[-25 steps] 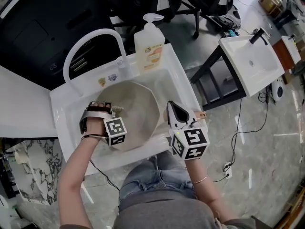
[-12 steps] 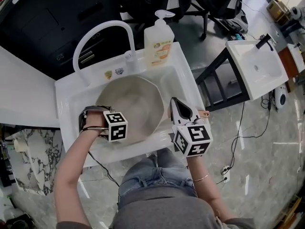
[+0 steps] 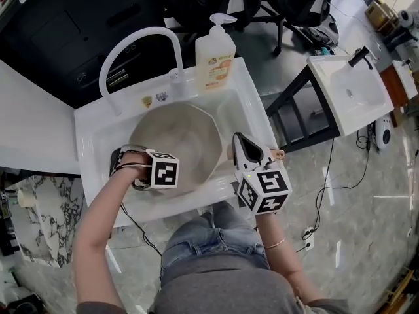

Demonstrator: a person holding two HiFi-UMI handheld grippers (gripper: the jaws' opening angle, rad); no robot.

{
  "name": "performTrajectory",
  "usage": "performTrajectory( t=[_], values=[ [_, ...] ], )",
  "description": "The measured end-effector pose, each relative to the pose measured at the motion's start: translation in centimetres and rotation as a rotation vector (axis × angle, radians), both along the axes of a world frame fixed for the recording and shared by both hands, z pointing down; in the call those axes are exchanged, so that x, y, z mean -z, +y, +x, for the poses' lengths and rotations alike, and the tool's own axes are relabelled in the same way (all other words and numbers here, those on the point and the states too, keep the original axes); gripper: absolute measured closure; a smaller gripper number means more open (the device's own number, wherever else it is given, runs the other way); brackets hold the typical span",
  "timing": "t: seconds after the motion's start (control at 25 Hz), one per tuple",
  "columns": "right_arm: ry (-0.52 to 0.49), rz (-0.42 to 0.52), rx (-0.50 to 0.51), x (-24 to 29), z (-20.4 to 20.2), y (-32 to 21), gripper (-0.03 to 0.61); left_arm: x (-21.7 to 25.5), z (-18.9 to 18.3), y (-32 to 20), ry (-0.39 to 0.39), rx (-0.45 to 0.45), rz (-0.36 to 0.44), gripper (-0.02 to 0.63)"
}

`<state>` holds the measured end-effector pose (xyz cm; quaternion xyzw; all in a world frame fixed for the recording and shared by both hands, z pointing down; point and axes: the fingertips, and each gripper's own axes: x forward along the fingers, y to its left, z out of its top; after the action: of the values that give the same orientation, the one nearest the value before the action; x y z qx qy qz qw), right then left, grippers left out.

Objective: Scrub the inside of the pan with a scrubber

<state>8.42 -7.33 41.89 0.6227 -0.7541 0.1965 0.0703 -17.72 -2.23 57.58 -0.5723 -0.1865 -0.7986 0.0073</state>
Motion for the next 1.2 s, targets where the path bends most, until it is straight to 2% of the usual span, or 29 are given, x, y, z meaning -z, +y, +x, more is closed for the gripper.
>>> performTrajectory(
  t=[0.16,0.4,0.56,0.96,1.2],
  values=[
    [-0.002,-0.001,-0.01,0.0,0.6,0.2,0.568,0.3,0.8,1.2,0.007,0.018,-0.064,0.557],
    [-0.003,-0.003,-0.012,-0.2,0.9,0.5,0.568,1.2,2.8,3.3,0.056,0.056,-0.173,0.557],
    [-0.005,-0.005,-0.011,-0.2,1.2,0.6,0.568,1.4,4.4,3.8,0.125,0.098,-0.24,0.557],
    [-0.006,-0.013,-0.013,-0.2,2.1,0.2,0.568,3.1,9.1,4.6,0.312,0.312,-0.514,0.557],
    [-0.004,-0.019,-0.008,-0.4,2.6,-0.5,0.568,3.8,12.5,4.6,0.456,0.406,-0.605,0.555]
  ],
)
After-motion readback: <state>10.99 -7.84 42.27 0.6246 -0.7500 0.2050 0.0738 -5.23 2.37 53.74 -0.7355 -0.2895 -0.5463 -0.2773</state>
